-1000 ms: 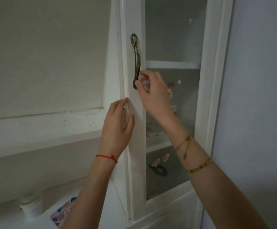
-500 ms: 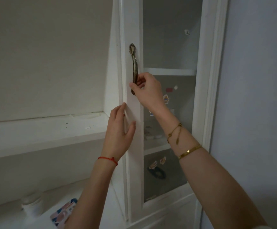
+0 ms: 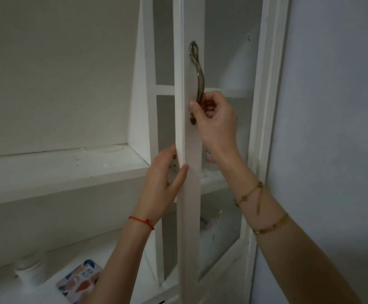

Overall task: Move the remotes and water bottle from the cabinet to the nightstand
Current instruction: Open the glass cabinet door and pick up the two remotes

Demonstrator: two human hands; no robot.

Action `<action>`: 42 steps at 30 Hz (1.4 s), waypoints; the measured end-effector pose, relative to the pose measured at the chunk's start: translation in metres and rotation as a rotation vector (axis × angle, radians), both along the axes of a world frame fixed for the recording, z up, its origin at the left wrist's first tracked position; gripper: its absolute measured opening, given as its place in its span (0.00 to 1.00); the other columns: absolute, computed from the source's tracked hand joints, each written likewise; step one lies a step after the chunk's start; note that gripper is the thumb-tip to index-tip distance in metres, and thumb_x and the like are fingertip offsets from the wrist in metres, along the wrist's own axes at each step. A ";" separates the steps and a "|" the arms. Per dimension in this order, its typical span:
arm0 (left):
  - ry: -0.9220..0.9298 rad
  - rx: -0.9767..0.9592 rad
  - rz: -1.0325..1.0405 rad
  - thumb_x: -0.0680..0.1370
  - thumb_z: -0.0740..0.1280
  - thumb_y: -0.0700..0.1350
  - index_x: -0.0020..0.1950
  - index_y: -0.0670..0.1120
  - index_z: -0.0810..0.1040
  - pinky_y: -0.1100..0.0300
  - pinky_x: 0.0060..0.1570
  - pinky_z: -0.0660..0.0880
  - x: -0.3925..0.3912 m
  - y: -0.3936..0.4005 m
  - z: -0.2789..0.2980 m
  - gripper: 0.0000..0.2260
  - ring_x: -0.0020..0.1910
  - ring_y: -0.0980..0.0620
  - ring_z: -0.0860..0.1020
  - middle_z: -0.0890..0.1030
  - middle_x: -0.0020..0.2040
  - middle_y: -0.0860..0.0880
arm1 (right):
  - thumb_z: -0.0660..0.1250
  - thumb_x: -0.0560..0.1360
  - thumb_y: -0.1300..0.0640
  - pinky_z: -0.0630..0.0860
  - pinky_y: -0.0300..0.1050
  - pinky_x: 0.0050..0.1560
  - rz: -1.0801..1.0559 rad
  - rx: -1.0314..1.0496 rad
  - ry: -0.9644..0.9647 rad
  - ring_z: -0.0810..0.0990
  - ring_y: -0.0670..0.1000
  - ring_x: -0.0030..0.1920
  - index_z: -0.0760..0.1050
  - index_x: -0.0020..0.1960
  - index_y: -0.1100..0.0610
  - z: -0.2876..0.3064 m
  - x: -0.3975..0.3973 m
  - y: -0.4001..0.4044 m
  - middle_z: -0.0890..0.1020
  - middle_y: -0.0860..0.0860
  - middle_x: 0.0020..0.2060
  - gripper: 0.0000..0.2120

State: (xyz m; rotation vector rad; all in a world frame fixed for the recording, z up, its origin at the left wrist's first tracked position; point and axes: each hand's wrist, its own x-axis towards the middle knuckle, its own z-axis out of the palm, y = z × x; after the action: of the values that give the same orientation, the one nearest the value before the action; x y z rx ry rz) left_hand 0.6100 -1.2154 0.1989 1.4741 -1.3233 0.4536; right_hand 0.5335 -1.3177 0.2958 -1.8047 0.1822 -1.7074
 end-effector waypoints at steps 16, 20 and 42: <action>-0.043 -0.086 -0.469 0.79 0.67 0.43 0.74 0.43 0.68 0.60 0.69 0.69 -0.094 -0.026 -0.008 0.24 0.70 0.54 0.71 0.73 0.69 0.50 | 0.73 0.71 0.44 0.78 0.37 0.46 -0.265 -0.054 0.040 0.80 0.45 0.47 0.72 0.62 0.54 -0.016 -0.131 -0.001 0.78 0.52 0.53 0.25; -0.081 -0.065 -0.565 0.78 0.68 0.42 0.75 0.43 0.67 0.65 0.70 0.65 -0.111 -0.041 -0.007 0.26 0.72 0.56 0.68 0.70 0.71 0.49 | 0.72 0.73 0.46 0.79 0.39 0.50 -0.382 -0.059 0.042 0.78 0.44 0.51 0.69 0.69 0.54 -0.021 -0.161 -0.003 0.76 0.50 0.58 0.29; -0.342 0.066 -0.708 0.83 0.57 0.54 0.81 0.49 0.42 0.44 0.77 0.56 -0.226 -0.168 -0.021 0.32 0.80 0.54 0.42 0.40 0.81 0.52 | 0.56 0.83 0.51 0.65 0.51 0.71 -1.147 -0.376 0.399 0.68 0.54 0.71 0.60 0.77 0.60 -0.023 -0.301 -0.092 0.71 0.53 0.72 0.25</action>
State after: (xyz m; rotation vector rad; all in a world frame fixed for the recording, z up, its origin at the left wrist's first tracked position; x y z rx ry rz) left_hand 0.3836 -1.3834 0.1780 0.9030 -2.0310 0.1949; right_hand 0.2326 -1.4098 0.2728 -2.5535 1.3606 -2.1323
